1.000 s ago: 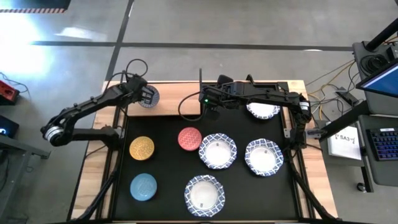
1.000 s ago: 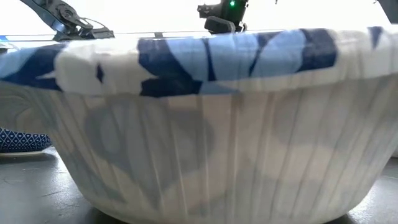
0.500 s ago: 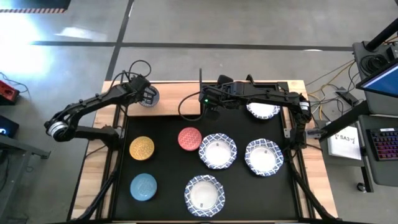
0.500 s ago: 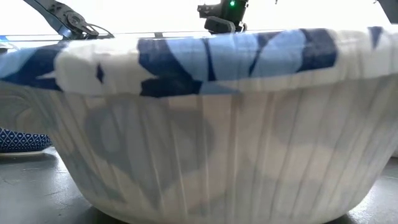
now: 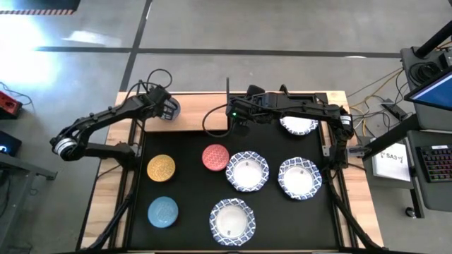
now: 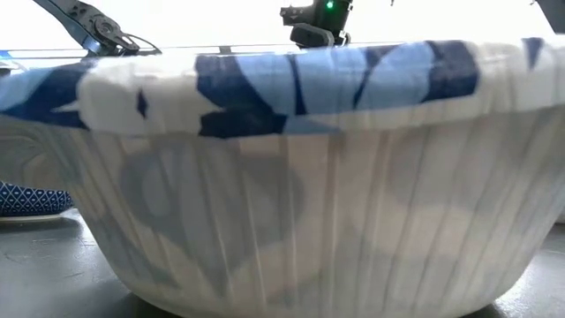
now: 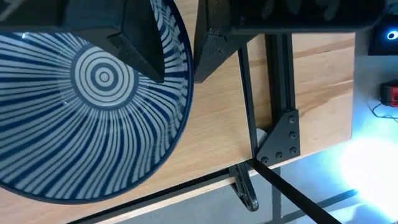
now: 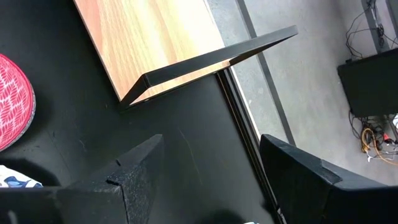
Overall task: Place and stack bowls onto a shelf
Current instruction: Put the blue bowl on the shelf
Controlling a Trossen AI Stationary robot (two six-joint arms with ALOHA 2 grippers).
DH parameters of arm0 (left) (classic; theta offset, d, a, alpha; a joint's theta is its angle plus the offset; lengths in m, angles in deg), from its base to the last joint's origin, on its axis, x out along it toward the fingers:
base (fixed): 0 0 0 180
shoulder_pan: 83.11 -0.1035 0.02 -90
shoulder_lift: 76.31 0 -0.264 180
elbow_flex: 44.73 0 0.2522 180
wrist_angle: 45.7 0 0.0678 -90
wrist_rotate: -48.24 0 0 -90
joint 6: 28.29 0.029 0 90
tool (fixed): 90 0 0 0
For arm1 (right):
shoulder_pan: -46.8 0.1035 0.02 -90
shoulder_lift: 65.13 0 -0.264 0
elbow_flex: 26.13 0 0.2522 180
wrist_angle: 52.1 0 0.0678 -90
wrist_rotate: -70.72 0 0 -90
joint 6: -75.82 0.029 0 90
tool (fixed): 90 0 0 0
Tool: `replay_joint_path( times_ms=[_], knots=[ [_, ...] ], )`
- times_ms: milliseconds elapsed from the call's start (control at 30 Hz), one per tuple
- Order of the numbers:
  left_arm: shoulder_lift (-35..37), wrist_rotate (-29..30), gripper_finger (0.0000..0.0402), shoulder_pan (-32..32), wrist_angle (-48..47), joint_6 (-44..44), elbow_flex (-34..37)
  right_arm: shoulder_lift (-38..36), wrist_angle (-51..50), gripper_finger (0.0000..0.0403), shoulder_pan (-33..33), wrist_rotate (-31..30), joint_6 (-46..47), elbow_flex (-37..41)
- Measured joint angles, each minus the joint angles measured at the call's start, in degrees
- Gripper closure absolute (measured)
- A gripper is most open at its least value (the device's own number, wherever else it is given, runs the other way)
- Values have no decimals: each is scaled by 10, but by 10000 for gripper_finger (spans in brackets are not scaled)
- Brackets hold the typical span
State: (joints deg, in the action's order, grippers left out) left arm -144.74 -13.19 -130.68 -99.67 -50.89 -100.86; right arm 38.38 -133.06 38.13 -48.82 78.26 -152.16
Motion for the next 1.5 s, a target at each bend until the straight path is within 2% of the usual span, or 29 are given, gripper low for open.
replay_joint_path(
  times_ms=[400,1500],
  knots=[
    [-2,-12,308,0,-46,26,-36,0,0,147,0,0,2,0],
    [-1,19,308,3,-60,99,-37,0,-1,147,0,0,6,0]
  ],
)
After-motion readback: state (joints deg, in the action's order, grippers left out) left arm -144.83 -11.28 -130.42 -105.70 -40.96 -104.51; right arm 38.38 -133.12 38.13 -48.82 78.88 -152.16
